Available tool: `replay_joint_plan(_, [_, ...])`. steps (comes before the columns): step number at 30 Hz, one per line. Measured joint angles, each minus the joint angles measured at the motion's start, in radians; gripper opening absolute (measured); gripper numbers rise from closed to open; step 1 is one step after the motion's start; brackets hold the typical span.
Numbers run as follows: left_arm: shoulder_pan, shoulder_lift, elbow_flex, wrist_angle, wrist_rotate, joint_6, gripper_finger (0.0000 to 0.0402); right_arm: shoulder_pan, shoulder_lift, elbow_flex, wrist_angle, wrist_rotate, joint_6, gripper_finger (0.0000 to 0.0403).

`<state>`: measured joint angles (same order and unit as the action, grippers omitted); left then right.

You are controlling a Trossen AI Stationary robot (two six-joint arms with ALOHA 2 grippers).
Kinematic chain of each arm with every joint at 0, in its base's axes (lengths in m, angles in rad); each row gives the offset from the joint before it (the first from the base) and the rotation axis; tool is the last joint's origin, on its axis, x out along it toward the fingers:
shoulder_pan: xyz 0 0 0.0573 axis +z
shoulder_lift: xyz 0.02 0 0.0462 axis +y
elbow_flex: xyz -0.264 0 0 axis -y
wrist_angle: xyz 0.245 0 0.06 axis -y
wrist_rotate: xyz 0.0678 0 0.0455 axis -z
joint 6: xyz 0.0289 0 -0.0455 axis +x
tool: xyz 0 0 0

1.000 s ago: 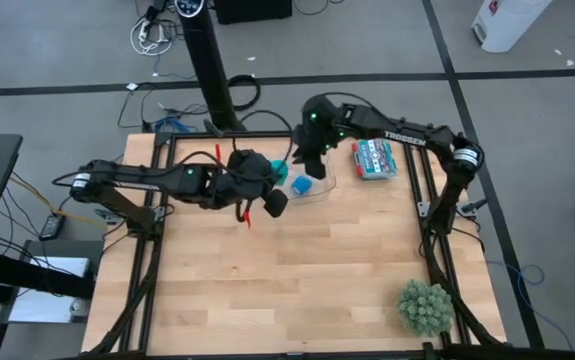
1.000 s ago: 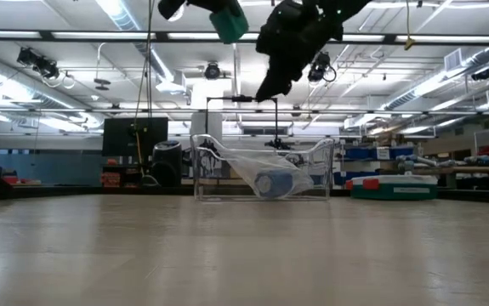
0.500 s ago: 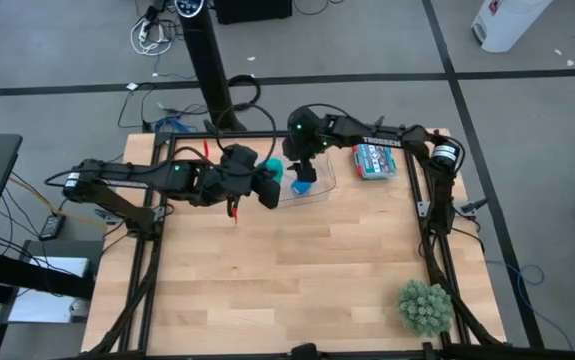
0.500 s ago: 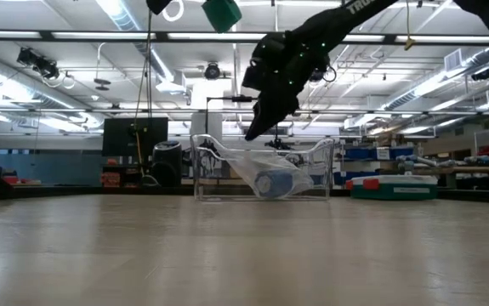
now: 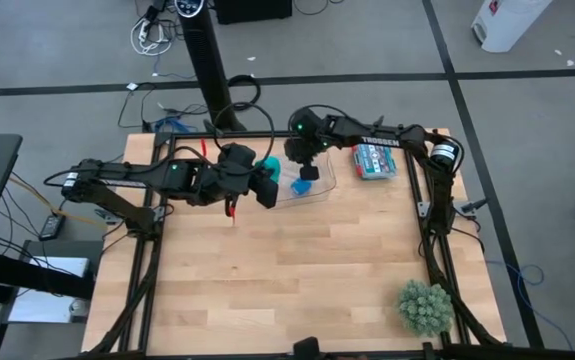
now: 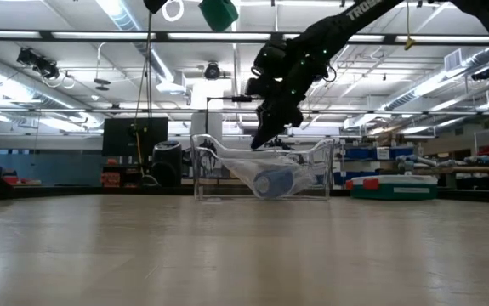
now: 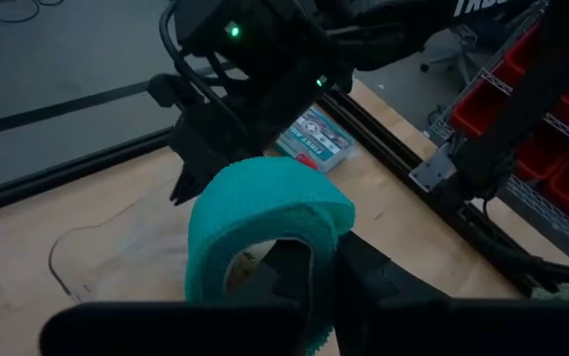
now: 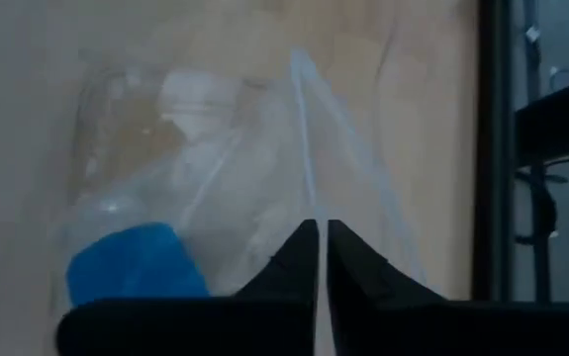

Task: Roll bandage
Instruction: Put the sky blue bandage into the transparent zip bag

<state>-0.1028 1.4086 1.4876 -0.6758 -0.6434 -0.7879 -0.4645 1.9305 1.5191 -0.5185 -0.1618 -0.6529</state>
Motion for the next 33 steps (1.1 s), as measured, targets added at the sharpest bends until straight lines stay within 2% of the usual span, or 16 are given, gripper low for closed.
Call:
replay_joint_plan(2, [0.000,0.000,0.000,0.000,0.000,0.003,0.0030,-0.002,0.000,-0.003,-0.018,-0.007,0.003,0.0007])
replay_joint_plan(8, [0.000,0.000,0.000,-0.001,0.010,0.005,0.0030,0.010,-0.031,0.031,-0.049,-0.025,0.108,0.0035])
replay_joint_plan(18, [0.000,0.000,0.000,0.000,0.040,0.019,0.0030,0.033,-0.019,0.020,0.010,-0.042,0.067,0.0161])
replay_joint_plan(22, [0.000,0.000,0.000,0.000,0.046,0.018,0.0030,0.026,-0.019,-0.030,0.071,-0.009,0.066,0.0188])
replay_joint_plan(28, [0.000,0.000,0.000,0.000,0.047,0.018,0.0031,0.016,-0.018,-0.119,0.133,0.026,0.065,0.0169])
replay_joint_plan(33, [0.000,0.000,0.000,0.000,0.047,0.018,0.0031,0.016,-0.017,-0.172,0.186,0.078,0.057,0.0100])
